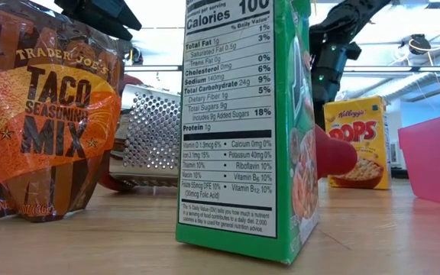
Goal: Pick & Place Kitchen Items
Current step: Put the small brown food coloring bottle into the black bin
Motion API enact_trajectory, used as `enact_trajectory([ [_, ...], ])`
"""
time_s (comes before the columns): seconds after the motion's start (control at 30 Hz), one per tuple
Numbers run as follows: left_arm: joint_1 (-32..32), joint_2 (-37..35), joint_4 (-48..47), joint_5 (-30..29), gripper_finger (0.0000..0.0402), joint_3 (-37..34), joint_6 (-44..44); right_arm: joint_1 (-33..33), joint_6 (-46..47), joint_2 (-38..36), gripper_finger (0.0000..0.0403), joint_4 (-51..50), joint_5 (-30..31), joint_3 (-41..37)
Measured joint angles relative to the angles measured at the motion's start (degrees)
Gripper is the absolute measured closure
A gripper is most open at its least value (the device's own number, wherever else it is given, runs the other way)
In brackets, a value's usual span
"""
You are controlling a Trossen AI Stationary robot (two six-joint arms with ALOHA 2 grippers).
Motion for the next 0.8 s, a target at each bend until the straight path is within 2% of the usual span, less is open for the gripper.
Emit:
enact_trajectory([
  [0.43, 0.0, 0.0, 0.0, 0.0, 0.0195, 0.0, 0.0, 0.5, -1.0, 3.1, 0.0288, 0.8, 0.3, 0.0],
  [0.8, 0.0, 0.0, 0.0, 0.2, 0.0194, 0.0, 0.0, 0.8, -1.1, 2.9, 0.0303, 2.3, 1.6, 0.0],
])
